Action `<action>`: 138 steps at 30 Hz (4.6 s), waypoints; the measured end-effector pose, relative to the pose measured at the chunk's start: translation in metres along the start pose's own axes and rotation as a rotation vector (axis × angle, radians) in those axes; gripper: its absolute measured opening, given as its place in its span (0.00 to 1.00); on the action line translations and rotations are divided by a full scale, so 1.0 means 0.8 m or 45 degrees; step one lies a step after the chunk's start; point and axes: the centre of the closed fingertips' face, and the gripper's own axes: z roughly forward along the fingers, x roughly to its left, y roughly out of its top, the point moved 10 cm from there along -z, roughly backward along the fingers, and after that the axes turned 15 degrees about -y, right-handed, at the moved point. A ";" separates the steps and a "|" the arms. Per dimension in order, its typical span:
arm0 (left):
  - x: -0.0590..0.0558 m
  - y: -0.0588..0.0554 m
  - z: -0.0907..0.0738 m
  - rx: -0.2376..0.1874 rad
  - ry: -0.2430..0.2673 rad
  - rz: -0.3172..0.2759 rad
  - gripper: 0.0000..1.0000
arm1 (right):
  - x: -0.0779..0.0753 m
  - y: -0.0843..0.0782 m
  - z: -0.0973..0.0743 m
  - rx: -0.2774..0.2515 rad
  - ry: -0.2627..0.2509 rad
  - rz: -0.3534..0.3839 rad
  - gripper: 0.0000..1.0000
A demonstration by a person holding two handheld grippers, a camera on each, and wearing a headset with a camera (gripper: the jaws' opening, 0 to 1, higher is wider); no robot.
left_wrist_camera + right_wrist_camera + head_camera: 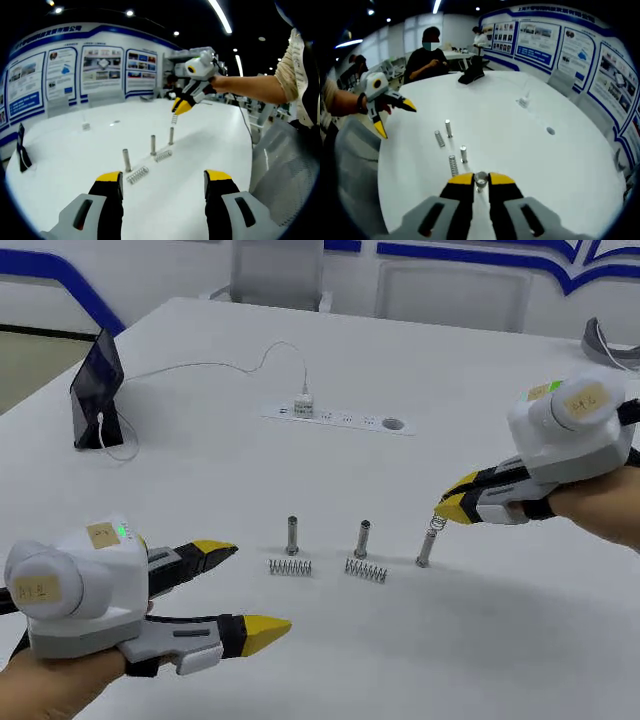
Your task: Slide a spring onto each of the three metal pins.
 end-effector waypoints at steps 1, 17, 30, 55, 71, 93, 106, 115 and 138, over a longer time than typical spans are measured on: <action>0.000 0.000 0.000 0.001 0.001 0.000 0.66 | 0.000 -0.001 0.002 0.005 -0.002 0.001 0.12; -0.001 -0.005 -0.002 0.002 0.002 -0.018 0.65 | 0.004 -0.016 0.022 0.054 0.001 0.047 0.12; 0.000 -0.007 0.002 0.006 -0.014 -0.023 0.65 | 0.010 -0.030 0.042 0.091 -0.012 0.074 0.12; -0.001 -0.010 -0.002 0.008 -0.005 -0.031 0.65 | 0.022 -0.046 0.062 0.154 -0.002 0.095 0.15; -0.004 -0.004 0.002 0.014 -0.017 -0.011 0.64 | 0.027 -0.034 0.036 0.076 -0.035 0.087 0.24; -0.004 0.006 0.010 0.030 -0.044 0.020 0.64 | 0.058 -0.004 0.016 -0.062 0.028 -0.022 0.24; -0.007 0.006 0.009 0.035 -0.037 0.022 0.63 | 0.075 -0.017 0.052 0.024 0.109 -0.070 0.21; -0.009 0.003 0.007 0.041 -0.030 0.018 0.63 | 0.080 -0.026 0.076 0.095 0.145 -0.100 0.18; -0.012 -0.002 0.003 0.035 -0.020 0.001 0.61 | 0.085 -0.031 0.106 0.249 0.223 -0.183 0.12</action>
